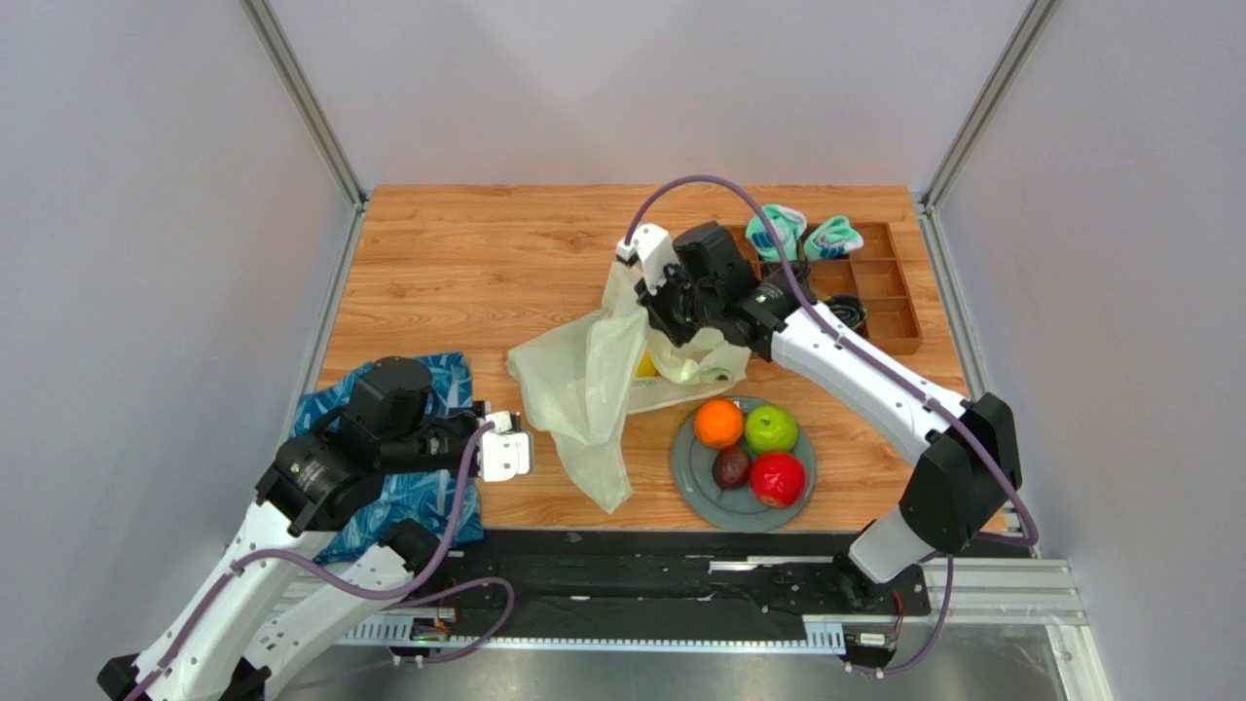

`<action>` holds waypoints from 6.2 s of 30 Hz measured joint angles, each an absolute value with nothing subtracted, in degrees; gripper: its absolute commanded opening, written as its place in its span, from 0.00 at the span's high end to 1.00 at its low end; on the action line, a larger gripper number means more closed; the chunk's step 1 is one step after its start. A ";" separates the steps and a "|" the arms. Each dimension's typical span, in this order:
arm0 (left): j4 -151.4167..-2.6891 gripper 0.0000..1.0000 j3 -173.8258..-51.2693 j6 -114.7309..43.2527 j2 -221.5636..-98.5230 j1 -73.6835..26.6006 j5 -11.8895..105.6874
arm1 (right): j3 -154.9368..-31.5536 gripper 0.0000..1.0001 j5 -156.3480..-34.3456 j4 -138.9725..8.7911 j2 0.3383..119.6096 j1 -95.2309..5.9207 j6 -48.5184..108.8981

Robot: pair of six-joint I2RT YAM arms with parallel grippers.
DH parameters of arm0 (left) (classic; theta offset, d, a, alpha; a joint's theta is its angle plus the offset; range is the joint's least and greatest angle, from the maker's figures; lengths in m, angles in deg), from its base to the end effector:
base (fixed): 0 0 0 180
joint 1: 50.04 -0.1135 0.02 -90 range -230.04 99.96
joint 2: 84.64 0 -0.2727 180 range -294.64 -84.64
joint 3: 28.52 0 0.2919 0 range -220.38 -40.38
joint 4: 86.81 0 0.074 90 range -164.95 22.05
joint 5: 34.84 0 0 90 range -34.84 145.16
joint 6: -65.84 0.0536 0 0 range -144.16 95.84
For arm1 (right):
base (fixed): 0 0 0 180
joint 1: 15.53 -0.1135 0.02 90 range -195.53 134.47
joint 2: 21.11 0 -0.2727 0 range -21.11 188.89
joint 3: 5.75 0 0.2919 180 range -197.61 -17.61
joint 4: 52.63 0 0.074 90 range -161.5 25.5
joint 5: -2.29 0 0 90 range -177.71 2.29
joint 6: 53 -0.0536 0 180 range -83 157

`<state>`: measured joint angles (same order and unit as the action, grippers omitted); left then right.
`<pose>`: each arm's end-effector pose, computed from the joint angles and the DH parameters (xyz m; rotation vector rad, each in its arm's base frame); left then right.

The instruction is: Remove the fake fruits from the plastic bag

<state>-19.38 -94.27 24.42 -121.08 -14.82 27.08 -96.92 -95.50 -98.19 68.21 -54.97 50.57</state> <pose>0.1085 -0.1074 0.3435 1.6381 1.4323 -0.4143 0.3046 0.2600 0.3078 -1.1126 2.0775 0.3817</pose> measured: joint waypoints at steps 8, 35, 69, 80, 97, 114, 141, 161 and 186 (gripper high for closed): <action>-24.82 1.00 -94.70 19.15 -121.26 -14.82 28.75 | -101.29 0.48 -89.55 -96.68 65.57 -54.97 52.77; -28.45 1.00 -96.47 12.51 -123.60 -14.82 29.73 | -96.59 0.64 -108.31 -108.99 63.51 -60.76 49.36; -41.19 0.01 -99.88 -10.95 -138.59 -13.66 25.84 | -102.80 0.81 -99.78 -101.51 76.15 -57.99 35.90; -40.86 1.00 -98.90 -3.30 -144.80 -9.62 34.23 | -101.71 0.69 -99.83 -100.70 75.07 -58.03 34.02; -31.86 1.00 -101.94 -6.25 -137.52 -9.68 21.23 | -101.90 0.23 -95.93 -101.14 88.43 -55.67 15.14; -35.73 1.00 -91.25 -8.89 -137.89 -9.75 14.25 | -108.11 0.10 -90.56 -101.82 94.40 -60.85 8.14; -37.30 1.00 -90.20 -7.43 -137.52 -8.83 14.93 | -98.38 1.00 -86.10 -102.52 83.77 -63.82 17.06; -14.85 1.00 -94.42 13.16 -128.62 -8.83 20.59 | -95.96 1.00 -94.86 -94.10 79.07 -67.14 31.05; -24.80 1.00 -94.27 1.71 -120.93 -25.29 33.60 | -108.42 0.57 -98.51 -110.86 77.11 -73.81 71.24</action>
